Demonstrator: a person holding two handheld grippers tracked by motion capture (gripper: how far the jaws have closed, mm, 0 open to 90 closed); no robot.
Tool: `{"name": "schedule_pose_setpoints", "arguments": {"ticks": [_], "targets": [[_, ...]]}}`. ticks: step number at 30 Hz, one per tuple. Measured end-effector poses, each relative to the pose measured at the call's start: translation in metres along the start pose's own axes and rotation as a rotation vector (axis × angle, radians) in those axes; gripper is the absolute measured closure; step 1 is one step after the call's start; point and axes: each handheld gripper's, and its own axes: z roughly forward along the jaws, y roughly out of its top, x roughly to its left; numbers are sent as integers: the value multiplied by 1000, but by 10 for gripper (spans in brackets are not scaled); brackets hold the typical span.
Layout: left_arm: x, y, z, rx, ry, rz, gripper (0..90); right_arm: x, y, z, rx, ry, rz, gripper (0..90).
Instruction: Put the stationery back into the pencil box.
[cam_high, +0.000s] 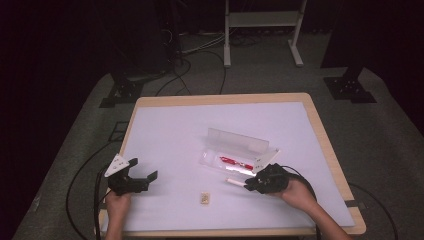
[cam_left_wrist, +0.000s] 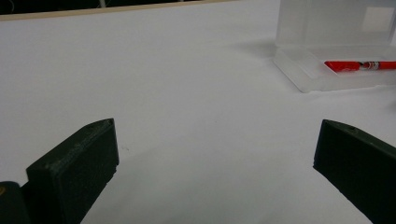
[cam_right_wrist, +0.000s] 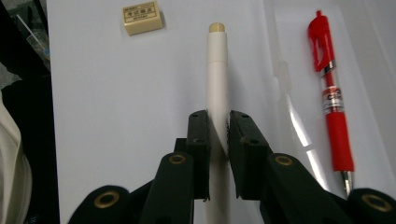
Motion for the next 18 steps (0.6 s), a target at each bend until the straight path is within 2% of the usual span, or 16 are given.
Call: {"name": "schedule_pose_setpoints", "arguments": {"ticks": [1,9,14,18], "targets": [[0,0,0,0,0,0,0,-2,1,-1,-1,-3,-12,781],[0,0,0,1,0,1,0,-10,12,-7,-4,-15,-8,781],[0,0,0,4,0,3,0,-13,20,-10,-2,-23,-29,782],[1,0,0,-1,-3,1,0,-16,27,-11,-1,-30,-28,781]]}}
